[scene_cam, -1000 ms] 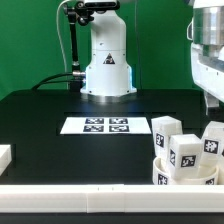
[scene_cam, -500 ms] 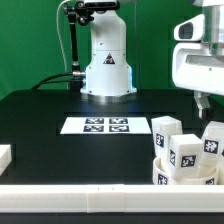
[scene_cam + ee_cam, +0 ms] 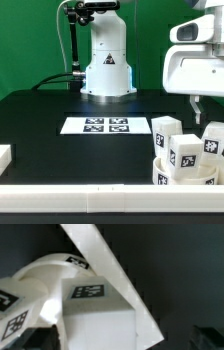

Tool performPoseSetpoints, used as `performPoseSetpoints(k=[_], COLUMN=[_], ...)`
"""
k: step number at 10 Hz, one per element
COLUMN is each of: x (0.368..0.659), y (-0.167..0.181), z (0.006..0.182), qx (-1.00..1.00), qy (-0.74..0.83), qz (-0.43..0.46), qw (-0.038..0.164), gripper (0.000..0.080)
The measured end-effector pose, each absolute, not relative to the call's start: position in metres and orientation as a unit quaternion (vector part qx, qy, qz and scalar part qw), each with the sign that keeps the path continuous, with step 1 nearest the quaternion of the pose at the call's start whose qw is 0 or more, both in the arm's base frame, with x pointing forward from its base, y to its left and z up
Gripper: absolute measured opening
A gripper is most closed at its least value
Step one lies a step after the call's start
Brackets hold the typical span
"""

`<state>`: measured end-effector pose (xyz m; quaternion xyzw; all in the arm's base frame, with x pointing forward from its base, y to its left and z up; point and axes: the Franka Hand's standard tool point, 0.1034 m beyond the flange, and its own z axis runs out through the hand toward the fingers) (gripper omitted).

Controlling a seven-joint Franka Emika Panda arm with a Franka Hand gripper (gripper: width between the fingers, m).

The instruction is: Assemble stool

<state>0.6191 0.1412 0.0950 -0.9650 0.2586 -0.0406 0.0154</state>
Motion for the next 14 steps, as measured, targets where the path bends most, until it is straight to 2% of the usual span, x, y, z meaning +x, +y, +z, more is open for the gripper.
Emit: performPoseSetpoints(k=[5, 9, 14], x=[0.6208, 0.6224, 0.6226], y=[0.1372, 0.1364, 0.1387], z=[0.0956, 0.0933, 0.0969], qx=[-0.998, -0.99, -0.947], qy=[0.047, -0.124, -0.313], qz=[-0.048, -0.065, -0.062], qw=[-0.007, -0.016, -0.049], gripper=[0.0649, 0.0649, 0.0649])
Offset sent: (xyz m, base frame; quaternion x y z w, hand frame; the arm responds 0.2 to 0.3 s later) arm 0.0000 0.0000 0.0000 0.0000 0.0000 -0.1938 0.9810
